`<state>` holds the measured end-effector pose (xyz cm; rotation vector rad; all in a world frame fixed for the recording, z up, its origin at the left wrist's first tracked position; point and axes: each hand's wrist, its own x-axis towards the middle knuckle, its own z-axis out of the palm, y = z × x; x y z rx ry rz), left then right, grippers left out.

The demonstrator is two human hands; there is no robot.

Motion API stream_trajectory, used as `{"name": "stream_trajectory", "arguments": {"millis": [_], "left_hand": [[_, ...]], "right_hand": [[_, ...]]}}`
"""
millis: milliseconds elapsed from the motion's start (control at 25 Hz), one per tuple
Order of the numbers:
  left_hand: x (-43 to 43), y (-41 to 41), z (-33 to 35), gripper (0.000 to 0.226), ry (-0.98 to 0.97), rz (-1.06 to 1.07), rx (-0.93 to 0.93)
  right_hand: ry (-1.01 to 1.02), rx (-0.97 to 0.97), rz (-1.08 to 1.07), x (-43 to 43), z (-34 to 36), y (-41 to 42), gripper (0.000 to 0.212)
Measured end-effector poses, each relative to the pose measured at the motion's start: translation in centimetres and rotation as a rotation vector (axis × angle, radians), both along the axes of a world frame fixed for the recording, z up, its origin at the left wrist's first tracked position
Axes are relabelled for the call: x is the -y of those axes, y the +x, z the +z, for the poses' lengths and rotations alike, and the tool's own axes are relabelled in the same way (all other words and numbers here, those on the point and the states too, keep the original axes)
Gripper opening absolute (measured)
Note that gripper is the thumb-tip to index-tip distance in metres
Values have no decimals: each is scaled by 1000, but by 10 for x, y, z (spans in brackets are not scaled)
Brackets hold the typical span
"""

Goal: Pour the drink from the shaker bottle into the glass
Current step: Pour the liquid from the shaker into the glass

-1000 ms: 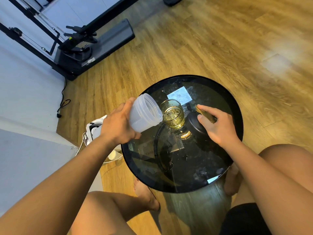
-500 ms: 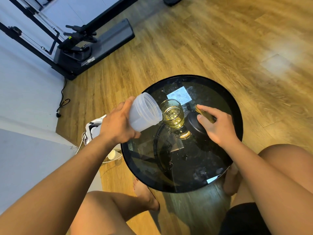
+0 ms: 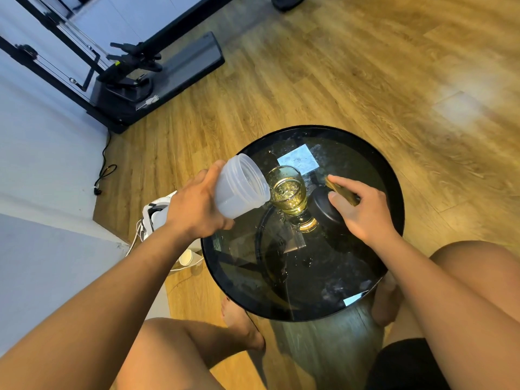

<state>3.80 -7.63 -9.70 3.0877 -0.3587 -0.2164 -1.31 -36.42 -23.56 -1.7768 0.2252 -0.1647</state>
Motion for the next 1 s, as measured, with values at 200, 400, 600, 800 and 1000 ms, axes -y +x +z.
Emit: {"name": "stream_trajectory", "arguments": {"millis": [200,400,600,800,1000], "left_hand": [[0,0,0,120,4,-5,0],[1,0,0,121,11,1,4],[1,1,-1,120,10,-1,7],[0,0,-1,121,6,-6,2],[1,0,0,121,26,-3,8]], "right_hand": [[10,-4,5,0,-1,0,30],[17,-2,9,0,-2,0,30],[14,-2,12,0,-2,1,30],[10,3,7,0,-2,1,31],[7,-1,12,0,-2,0,30]]}}
